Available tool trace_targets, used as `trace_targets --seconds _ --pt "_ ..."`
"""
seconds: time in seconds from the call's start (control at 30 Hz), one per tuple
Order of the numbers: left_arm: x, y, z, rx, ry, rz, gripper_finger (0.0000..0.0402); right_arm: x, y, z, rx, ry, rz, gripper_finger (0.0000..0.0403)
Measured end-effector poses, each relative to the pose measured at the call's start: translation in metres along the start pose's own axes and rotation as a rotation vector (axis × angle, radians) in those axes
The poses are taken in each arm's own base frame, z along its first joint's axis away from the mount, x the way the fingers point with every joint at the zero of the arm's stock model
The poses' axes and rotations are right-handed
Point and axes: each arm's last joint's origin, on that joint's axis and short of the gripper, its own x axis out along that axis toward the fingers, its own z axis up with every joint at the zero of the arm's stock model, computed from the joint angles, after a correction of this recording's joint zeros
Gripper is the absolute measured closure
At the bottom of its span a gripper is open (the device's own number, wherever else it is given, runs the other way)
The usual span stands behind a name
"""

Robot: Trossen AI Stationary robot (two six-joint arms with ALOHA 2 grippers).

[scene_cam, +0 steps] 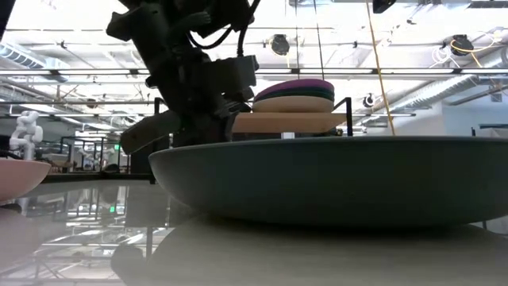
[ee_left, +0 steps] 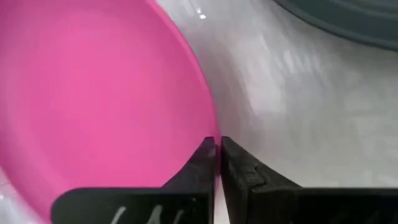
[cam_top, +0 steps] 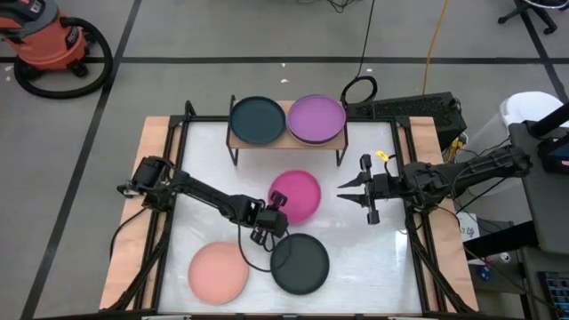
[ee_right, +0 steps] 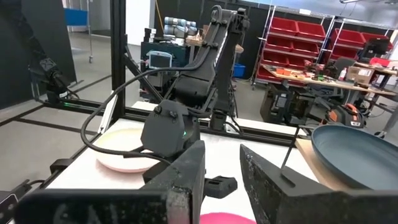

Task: Place and stack plates onto a shelf
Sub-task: Stack the pink plate on top of the dark green plate on the shelf

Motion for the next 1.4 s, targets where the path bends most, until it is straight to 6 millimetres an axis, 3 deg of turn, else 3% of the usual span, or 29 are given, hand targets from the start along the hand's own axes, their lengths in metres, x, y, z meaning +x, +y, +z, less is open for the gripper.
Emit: trace_targets --seconds 0.2,0.53,0.73,0.93,1.13,1.4 --pt "-0.026 0.005 0.007 -0.004 -0.057 0.065 0.0392 0.000 0.000 0.000 -0.004 0.000 -0.001 0.0316" --pt "-0.114 0.019 0.017 -0.043 -0.289 0.224 0.0392 0.000 0.000 0.004 -0.017 -0.038 -0.002 0.0316" --pt "-0.170 0.026 0.007 -0.051 -0.375 0.341 0.0392 0.000 0.000 0.004 0.004 -0.039 -0.002 0.0316" --pt "-0.211 0.040 -0.011 -0.036 -0.413 0.473 0.0392 0.000 0.000 0.004 0.036 -0.039 -0.001 0.0316" --pt "-0.226 0.065 -0.041 -0.085 -0.332 0.527 0.0392 0.000 -0.001 0.004 0.035 -0.038 -0.008 0.0316" --pt "-0.211 0.096 -0.077 -0.222 -0.146 0.500 0.0392 0.000 -0.001 0.004 0.036 -0.035 -0.026 0.0316"
